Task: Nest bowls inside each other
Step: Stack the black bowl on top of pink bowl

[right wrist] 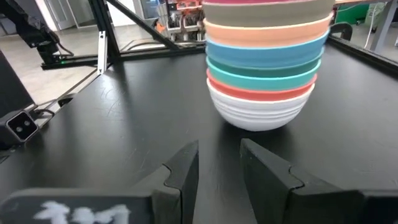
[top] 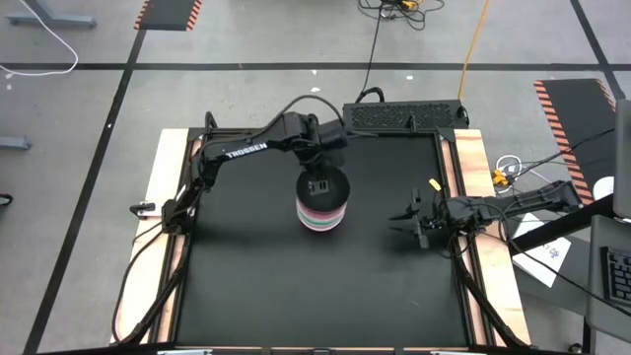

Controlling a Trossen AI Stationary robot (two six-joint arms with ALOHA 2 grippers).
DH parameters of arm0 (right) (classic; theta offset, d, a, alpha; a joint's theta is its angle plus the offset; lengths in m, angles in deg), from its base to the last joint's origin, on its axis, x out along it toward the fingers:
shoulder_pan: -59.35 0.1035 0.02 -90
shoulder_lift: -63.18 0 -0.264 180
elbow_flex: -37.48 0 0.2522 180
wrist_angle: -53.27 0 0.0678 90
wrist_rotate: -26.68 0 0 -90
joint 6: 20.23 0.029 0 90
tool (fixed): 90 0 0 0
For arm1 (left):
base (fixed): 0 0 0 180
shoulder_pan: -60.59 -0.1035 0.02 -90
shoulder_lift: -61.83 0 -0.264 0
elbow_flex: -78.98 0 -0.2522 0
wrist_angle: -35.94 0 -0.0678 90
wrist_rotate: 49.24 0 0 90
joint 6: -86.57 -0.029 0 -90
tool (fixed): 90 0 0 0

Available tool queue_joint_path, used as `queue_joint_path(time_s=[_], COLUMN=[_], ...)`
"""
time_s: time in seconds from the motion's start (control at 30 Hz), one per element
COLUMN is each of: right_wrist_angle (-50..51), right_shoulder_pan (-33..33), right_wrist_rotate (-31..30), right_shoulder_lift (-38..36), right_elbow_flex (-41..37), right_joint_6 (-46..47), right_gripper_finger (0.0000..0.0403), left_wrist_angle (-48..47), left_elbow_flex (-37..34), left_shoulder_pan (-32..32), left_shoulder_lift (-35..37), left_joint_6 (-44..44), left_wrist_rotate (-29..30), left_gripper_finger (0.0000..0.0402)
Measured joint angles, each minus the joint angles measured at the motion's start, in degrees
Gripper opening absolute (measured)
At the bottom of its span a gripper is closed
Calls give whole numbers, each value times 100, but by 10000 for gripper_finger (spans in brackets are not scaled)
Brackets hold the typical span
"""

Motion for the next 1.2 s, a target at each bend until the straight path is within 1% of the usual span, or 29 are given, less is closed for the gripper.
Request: queue_joint_path(time_s=[0.17, 0.33, 0.53, 0.6, 0.7, 0.77, 0.83, 0.9, 1.03, 1.2], right_wrist_angle=[19, -18, -608, -633, -633, -643, -648, -650, -605, -543], right_shoulder_pan=[1, 1, 1, 1, 1, 1, 1, 1, 1, 1], right_wrist_rotate=[106, 107, 102, 102, 102, 103, 102, 104, 104, 104], right_shoulder_lift=[102, 145, 138, 143, 145, 144, 143, 145, 147, 147], right_elbow_flex=[1, 1, 1, -2, 1, 1, -2, 1, 1, 1], right_joint_6=[-4, -27, -183, -160, -89, -82, -72, -70, -50, -48], right_gripper_finger=[112, 112, 112, 112, 112, 112, 112, 112, 112, 112], left_wrist_angle=[177, 141, 191, 213, 197, 172, 246, 259, 422, 601], left_elbow_flex=[0, -9, -7, -7, -7, -11, -91, -184, -592, -924], left_shoulder_pan=[9, 9, -6, -17, -95, -186, -248, -289, -379, -478], left_shoulder_lift=[2, 174, 242, 259, 260, 259, 258, 237, 232, 223], left_joint_6=[-69, -137, -183, -231, -245, -241, -247, -272, -299, -393], left_wrist_rotate=[106, 206, 227, 244, 218, 29, -143, -173, -321, -322], left_gripper_finger=[276, 276, 276, 276, 276, 275, 275, 275, 275, 262])
